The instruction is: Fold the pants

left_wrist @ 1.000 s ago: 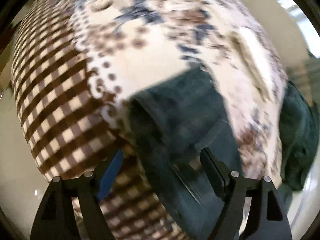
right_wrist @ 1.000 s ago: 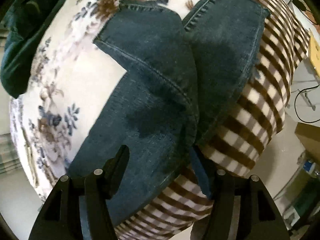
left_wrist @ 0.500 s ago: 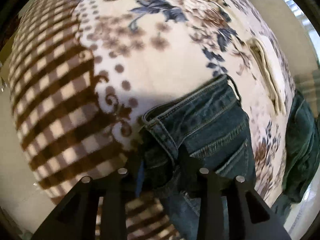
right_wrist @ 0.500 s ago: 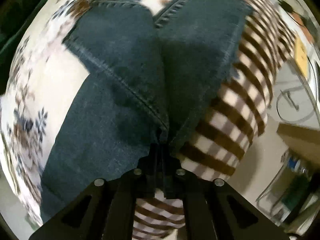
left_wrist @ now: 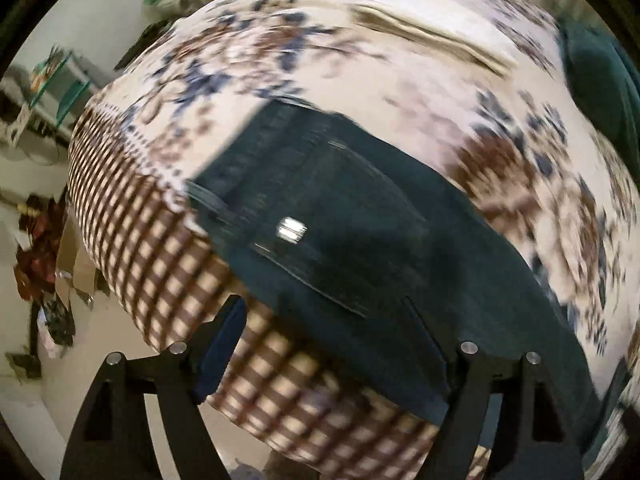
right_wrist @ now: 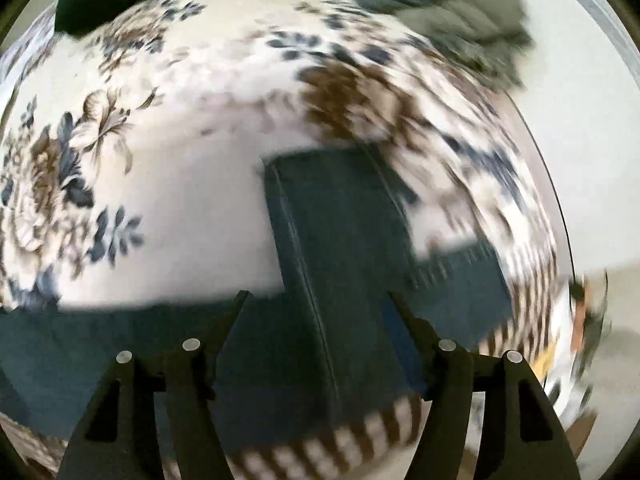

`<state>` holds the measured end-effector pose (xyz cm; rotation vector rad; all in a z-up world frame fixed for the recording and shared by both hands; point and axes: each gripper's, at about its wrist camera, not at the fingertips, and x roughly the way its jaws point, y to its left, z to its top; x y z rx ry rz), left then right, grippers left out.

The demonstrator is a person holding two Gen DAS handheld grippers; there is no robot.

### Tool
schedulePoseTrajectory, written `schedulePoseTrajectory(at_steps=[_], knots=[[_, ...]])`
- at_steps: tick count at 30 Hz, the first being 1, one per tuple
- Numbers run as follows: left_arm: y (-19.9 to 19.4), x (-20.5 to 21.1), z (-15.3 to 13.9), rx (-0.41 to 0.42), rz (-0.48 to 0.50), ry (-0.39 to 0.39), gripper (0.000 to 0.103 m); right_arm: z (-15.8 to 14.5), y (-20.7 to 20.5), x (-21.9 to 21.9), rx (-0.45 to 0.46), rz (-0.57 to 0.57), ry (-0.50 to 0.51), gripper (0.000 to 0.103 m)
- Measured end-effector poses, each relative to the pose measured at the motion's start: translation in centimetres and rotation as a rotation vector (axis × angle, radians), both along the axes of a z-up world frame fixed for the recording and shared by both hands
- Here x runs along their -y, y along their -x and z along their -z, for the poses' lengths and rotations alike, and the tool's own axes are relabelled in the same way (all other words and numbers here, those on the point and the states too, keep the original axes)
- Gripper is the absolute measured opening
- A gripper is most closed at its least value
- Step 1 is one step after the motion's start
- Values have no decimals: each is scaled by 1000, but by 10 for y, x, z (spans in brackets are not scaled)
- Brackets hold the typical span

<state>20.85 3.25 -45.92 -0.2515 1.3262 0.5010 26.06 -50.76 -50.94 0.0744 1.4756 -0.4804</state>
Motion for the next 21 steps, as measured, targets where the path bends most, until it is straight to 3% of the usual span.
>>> schedulePoseTrajectory(at_steps=[6, 8, 10, 11, 13, 21], knots=[[-13, 96, -2, -14, 165, -44, 78, 51, -32, 3, -65, -105, 3, 69], [-16, 125, -2, -16, 222, -60, 78, 60, -28, 7, -68, -135, 8, 63], [-18, 153, -1, -23, 279, -81, 78, 57, -20, 12, -36, -148, 11, 21], [-18, 164, -1, -26, 303, -88, 78, 54, -16, 18, -15, -141, 2, 16], [-19, 184, 0, -24, 342, -96, 78, 41, -2, 32, 45, -96, -25, 9], [-20, 228, 9, -33, 426, -68, 78, -10, 95, 133, 240, 275, -205, 8]])
